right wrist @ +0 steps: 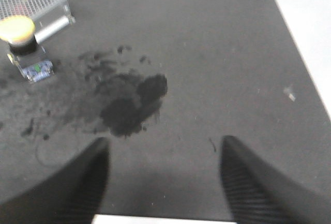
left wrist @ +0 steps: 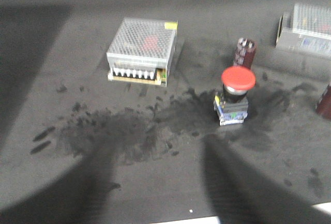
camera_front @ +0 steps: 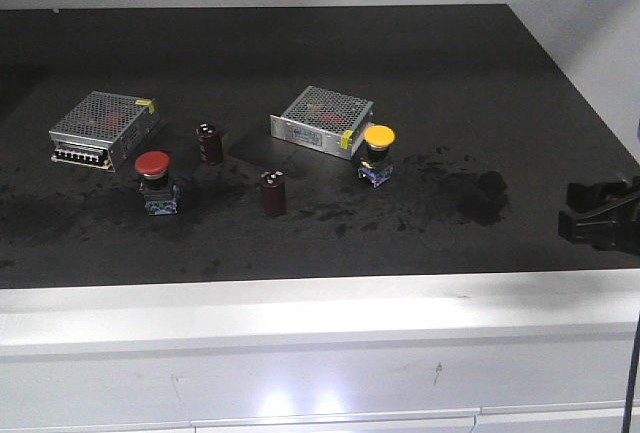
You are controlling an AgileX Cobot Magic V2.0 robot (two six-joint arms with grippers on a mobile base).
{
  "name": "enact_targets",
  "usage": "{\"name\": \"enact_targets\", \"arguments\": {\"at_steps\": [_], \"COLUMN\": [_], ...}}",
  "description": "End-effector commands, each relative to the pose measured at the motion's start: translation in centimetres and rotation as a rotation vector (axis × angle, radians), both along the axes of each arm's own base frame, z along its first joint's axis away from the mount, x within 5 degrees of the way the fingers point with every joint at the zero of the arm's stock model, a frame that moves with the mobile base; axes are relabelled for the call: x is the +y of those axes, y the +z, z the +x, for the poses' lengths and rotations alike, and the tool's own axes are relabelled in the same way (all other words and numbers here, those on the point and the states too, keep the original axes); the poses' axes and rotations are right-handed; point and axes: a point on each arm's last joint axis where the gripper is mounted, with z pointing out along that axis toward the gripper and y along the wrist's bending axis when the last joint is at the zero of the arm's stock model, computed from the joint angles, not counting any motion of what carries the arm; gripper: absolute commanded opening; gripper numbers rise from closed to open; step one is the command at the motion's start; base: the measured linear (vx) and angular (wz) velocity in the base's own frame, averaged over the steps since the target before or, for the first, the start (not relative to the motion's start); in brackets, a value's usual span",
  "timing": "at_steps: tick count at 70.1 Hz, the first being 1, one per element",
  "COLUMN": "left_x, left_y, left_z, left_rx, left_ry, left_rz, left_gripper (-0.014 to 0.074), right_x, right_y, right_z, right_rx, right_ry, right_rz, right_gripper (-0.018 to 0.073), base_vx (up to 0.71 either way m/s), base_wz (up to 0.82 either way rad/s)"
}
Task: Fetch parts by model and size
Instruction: 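Lower the left gripper over the red-capped button and close on it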
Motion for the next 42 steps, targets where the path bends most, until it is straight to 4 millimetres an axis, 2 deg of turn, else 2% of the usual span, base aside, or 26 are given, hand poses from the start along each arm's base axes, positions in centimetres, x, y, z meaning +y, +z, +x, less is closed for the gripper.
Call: {"name": "enact_targets", "arguments": {"at_steps": [1, 10, 27, 42], "left_x": [-0.3, -0.9, -4.0, -6.5], "left_y": [1.8, 2.2, 2.9, 2.9], "left_z": [1.1, 3.0, 7.3, 11.7], "left_rx": [-0.050, 0.011, 0.115, 0.208], "left_ry": [-0.004, -0.034, -0.170, -0.200], "left_rz": [-0.032, -0.054, -0.027, -0.053], "left_gripper": [0.0514, 0.0563, 0.0559, 0.0559], "right_x": [0.0, 0.0, 0.0, 0.0], "right_y": [1.7, 1.7, 1.8, 1.8], "right_z": [0.5, 0.5, 0.6, 0.6], "right_rx": [-0.100, -0.102, -0.119, -0.116], "right_ry": [0.007, 0.007, 0.008, 0.008], "right_rz": [0.000, 0.000, 0.002, 0.002], "right_gripper": [0.0534, 0.0529, 0.0526, 0.0526], "base_vx": [0.00, 0.00, 0.00, 0.00], "base_wz": [0.00, 0.00, 0.00, 0.00]}}
